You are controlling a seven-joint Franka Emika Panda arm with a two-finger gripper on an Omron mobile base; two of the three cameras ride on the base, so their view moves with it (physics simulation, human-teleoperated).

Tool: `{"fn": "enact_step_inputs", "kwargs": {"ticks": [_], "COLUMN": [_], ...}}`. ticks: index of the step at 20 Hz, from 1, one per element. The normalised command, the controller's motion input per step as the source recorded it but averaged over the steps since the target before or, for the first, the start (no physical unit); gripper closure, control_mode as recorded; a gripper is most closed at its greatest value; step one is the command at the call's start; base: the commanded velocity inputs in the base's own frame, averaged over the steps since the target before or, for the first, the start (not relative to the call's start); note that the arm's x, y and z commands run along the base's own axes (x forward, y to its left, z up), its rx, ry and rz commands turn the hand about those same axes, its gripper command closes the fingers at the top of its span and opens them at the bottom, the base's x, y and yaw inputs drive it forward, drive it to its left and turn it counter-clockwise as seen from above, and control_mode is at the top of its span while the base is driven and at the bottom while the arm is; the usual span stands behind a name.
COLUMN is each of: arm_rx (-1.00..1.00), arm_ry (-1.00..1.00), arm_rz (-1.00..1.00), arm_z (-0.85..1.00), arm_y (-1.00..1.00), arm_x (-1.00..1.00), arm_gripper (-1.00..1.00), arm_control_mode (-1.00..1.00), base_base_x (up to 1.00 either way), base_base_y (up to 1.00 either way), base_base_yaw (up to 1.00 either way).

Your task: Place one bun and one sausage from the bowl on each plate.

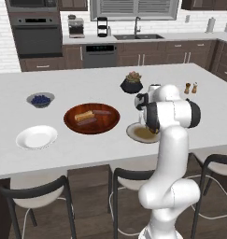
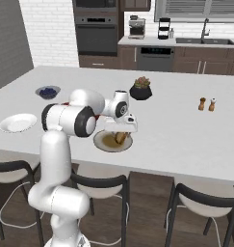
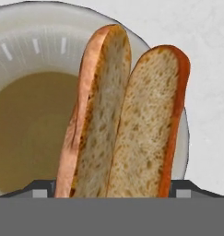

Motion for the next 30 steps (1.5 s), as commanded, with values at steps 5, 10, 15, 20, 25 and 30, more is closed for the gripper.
{"fn": "enact_step_inputs", "kwargs": {"ticks": [5,10,15,20,25,30], "arm_rx": [0.00,0.00,0.00,0.00,0.00,0.00], "arm_ry": [0.00,0.00,-0.03,-0.04,-0.04,0.00], "arm_rz": [0.00,0.00,0.00,-0.04,-0.14,-0.15], "arm_z": [-0.06,0.00,0.02,0.29,0.72,0.76], "arm_y": [0.00,0.00,0.00,0.00,0.05,0.03], "arm_x": [0.00,-0.06,-0.39,-0.30,-0.38,-0.16], "arm_gripper": [-1.00,-1.00,-1.00,-1.00,-1.00,-1.00], "arm_control_mode": [-1.00,-1.00,-1.00,-1.00,-1.00,-1.00], "base_base_x": [0.00,0.00,0.00,0.00,0.00,0.00], "base_base_y": [0.00,0.00,0.00,0.00,0.00,0.00], "base_base_yaw": [0.00,0.00,0.00,0.00,0.00,0.00]}}
